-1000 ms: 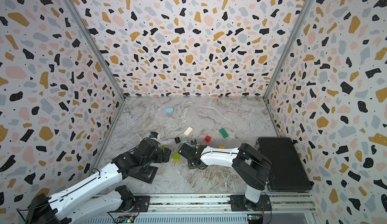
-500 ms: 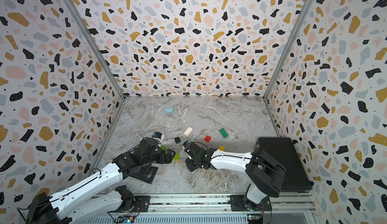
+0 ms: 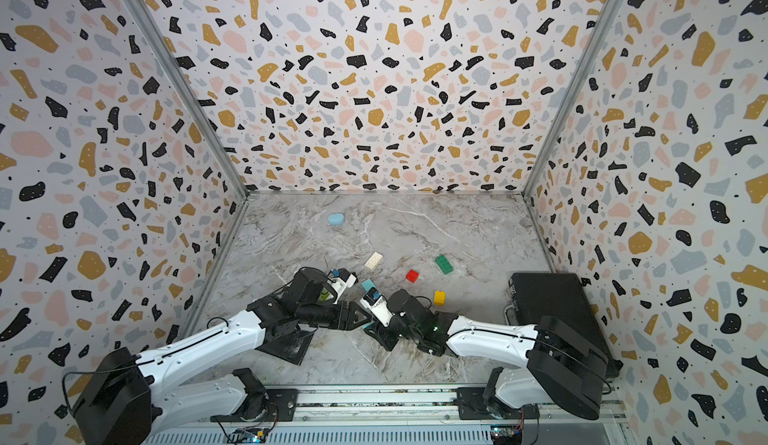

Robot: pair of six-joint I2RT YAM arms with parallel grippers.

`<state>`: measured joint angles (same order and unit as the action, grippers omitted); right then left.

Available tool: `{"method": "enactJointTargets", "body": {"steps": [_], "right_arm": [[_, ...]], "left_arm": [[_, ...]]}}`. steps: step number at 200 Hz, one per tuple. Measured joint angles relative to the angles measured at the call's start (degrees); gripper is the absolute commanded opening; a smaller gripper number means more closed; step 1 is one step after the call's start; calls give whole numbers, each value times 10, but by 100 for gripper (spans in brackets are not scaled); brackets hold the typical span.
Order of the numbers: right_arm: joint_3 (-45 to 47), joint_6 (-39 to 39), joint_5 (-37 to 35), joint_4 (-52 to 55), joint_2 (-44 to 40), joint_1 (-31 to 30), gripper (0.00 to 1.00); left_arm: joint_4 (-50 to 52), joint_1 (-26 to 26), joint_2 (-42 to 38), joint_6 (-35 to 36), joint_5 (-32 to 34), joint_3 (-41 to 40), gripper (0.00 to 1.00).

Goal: Assemble the letter h with lego
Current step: Pick up the lego brick from the center of the board.

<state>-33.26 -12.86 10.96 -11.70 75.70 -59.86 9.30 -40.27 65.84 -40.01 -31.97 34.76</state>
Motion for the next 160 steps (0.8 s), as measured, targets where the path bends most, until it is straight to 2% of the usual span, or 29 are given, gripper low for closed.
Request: {"method": "enactJointTargets", "body": {"steps": [38,75,105,142,153,160], "right_arm": [[0,2,9,-10,0,0,0],[0,3,15,-11,-5,0,0],[0,3,19,-11,-5,0,0],[1,3,19,-9,-5,0,0],[1,3,17,-11,-5,0,11],[1,3,15,-12,-5,0,23]], "left_arm": [[5,0,-13,-5,-7,0,45],[22,1,-7,-6,-17,0,42],[26,1,7,-11,-20,0,29],[26,1,19,-20,-21,5,3],[28,1,20,-22,-14,9,0],[30,1,20,-22,-9,10,0]]}}
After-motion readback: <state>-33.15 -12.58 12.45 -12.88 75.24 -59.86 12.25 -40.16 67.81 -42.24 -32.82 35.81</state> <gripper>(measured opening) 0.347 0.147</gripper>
